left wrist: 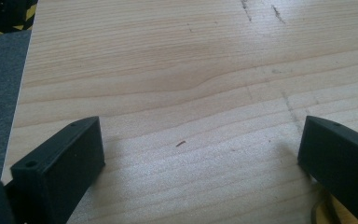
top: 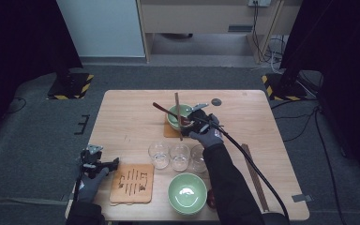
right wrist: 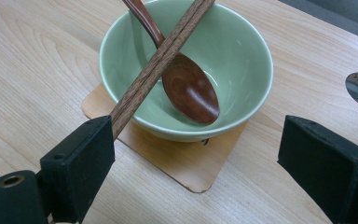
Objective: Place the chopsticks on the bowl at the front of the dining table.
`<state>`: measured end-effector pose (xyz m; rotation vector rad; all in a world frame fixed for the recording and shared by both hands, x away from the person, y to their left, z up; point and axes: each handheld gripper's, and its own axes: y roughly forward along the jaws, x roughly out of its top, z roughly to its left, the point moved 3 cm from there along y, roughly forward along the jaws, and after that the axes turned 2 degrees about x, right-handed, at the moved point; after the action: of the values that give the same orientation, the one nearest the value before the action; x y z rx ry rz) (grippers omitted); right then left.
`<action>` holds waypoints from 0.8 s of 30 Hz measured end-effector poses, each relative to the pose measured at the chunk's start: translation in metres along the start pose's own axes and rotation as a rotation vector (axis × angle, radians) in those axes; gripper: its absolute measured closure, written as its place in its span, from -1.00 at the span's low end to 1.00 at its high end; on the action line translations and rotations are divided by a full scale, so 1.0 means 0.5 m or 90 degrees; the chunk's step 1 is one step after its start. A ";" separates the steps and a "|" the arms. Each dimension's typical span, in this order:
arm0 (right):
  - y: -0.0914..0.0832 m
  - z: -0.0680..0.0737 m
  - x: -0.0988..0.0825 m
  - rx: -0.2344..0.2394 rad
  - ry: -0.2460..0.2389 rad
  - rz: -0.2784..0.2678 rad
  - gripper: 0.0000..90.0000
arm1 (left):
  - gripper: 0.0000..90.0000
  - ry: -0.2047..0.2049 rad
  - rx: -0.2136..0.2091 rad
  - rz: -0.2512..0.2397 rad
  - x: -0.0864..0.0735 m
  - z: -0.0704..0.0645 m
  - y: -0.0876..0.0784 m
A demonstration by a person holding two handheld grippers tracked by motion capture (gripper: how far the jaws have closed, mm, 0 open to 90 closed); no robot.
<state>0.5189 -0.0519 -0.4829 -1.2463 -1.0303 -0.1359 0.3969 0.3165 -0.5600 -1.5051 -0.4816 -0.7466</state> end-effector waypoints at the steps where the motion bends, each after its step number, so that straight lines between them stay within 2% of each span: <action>1: 0.001 -0.001 0.000 0.000 -0.002 0.001 -0.76 | -1.00 0.000 0.000 0.000 0.000 0.000 0.000; 5: 0.001 -0.004 0.000 -0.001 0.003 0.000 -0.78 | -1.00 0.000 0.000 0.000 0.000 0.000 0.000; 12: -0.013 -0.016 0.019 0.000 0.046 -0.054 -0.82 | -1.00 0.000 0.000 0.000 0.000 0.000 0.000; 17: -0.020 -0.016 0.039 -0.009 0.031 -0.061 -0.86 | -1.00 0.000 0.000 0.000 0.000 0.000 0.000; 19: -0.019 -0.015 0.042 -0.006 0.042 -0.068 -0.85 | -1.00 0.000 0.000 0.000 0.000 0.000 0.000; 21: -0.013 -0.015 0.037 -0.007 0.042 -0.057 -0.85 | -1.00 0.000 0.000 0.000 0.000 0.000 0.000; 24: 0.002 -0.013 0.024 -0.007 0.024 -0.030 -0.85 | -1.00 0.000 0.000 0.000 0.000 0.000 0.000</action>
<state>0.5301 -0.0517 -0.4750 -1.2262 -1.0281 -0.2010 0.3969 0.3166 -0.5600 -1.5051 -0.4813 -0.7466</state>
